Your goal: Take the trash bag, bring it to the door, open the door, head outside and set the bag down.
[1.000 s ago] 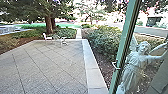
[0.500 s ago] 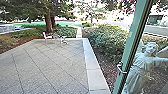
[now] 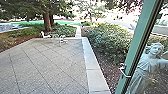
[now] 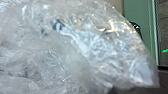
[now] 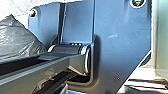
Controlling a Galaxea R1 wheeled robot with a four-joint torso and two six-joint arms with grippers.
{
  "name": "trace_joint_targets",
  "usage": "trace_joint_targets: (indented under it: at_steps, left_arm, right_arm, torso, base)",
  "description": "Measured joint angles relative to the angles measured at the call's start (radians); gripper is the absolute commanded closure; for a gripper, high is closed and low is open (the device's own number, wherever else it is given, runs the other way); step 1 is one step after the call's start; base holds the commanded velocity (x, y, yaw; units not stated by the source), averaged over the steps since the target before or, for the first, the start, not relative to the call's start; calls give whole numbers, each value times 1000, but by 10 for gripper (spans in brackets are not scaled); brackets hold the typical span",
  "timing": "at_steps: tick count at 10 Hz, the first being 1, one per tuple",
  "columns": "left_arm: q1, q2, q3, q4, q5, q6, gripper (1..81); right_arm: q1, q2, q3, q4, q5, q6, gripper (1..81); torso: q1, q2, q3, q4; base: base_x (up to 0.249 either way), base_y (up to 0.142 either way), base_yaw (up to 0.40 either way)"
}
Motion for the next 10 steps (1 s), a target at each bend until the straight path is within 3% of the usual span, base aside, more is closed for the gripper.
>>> trace_joint_targets:
  at_steps: [10]
  left_arm:
    - [-7,-5,1,0,-2,0,811]
  right_arm:
    - [0,1,0,0,-4,0,10]
  torso:
    - [-1,1,0,0]
  base:
    - [109,0,0]
